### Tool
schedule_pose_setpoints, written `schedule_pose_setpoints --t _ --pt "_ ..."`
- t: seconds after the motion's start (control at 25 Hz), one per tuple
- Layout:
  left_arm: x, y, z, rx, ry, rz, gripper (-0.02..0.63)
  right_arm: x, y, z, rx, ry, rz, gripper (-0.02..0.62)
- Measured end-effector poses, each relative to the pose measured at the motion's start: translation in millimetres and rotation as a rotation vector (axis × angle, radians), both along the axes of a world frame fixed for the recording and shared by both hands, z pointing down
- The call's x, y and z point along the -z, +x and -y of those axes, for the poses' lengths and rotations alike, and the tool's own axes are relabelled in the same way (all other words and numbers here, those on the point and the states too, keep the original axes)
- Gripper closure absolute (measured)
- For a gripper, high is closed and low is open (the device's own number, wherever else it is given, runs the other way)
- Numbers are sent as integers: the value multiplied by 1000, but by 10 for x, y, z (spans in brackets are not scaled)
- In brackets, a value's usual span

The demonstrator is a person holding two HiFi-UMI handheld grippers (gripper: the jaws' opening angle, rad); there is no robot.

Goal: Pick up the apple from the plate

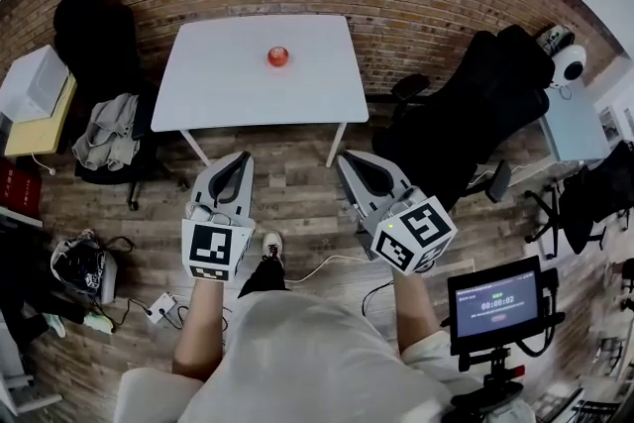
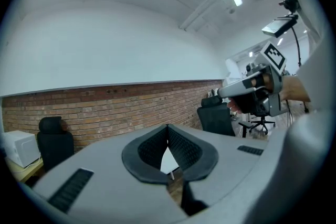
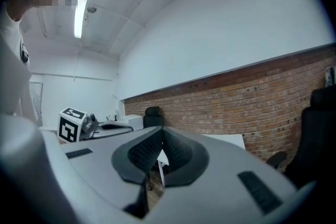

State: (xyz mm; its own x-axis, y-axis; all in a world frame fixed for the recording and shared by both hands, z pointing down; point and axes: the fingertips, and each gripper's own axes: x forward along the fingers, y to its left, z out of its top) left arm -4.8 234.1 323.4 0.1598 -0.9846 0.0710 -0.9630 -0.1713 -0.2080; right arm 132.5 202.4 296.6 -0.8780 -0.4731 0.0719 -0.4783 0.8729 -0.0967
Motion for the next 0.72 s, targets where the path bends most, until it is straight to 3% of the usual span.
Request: schedule_pose_setpoints --t 0.2,0.48,0.72 --pt "73 -318 419 -14 -3 3 600 38 -314 434 -40 9 -18 594" --pt "109 -690 990 -31 -6 6 600 269 -653 975 -68 89 51 594" --pt "126 -920 1305 -45 -5 3 600 192 -877 1330 -95 48 34 594"
